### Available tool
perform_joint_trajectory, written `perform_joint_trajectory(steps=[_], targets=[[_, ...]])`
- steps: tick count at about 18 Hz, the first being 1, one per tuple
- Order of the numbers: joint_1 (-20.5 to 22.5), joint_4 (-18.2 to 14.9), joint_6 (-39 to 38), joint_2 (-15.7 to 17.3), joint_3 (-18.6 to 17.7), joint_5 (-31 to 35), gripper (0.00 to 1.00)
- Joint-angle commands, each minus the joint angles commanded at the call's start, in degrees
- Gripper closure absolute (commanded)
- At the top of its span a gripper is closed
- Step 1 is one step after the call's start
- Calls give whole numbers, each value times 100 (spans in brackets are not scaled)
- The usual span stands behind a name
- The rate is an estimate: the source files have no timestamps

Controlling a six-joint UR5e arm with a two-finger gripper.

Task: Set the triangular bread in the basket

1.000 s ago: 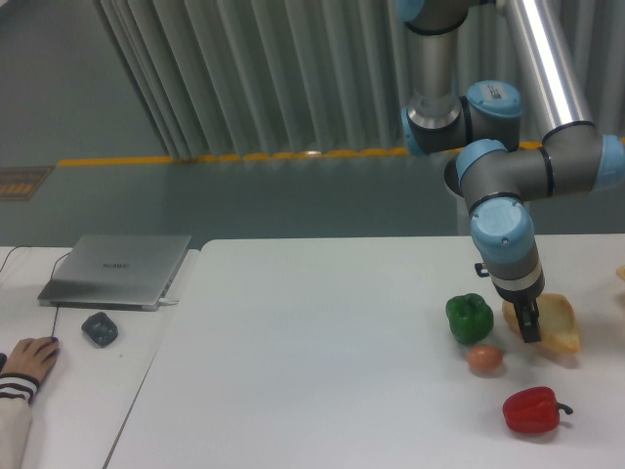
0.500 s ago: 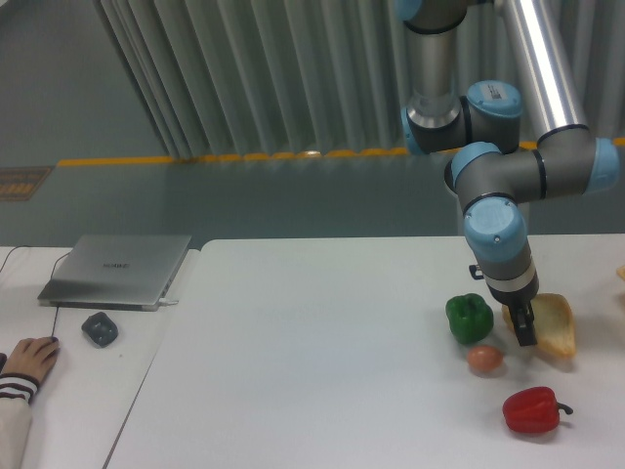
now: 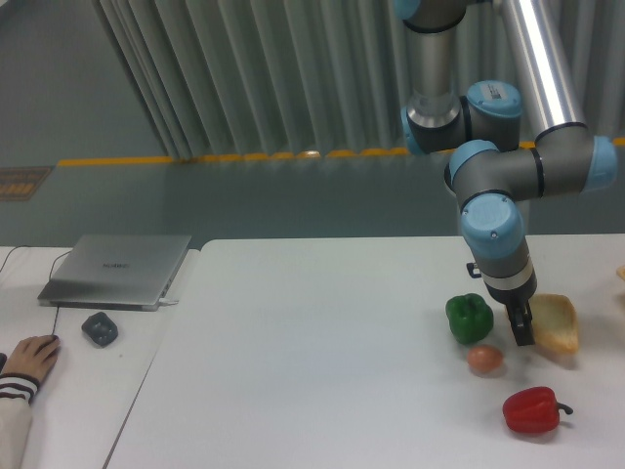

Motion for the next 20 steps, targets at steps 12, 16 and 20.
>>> perform_joint_trajectory(steps=[12,16,20], targets=[[-106,211,17,0,-211,97,0],[-97,211,17,-9,-132,106,26],[-62,150,61,-26,-9,351,57]])
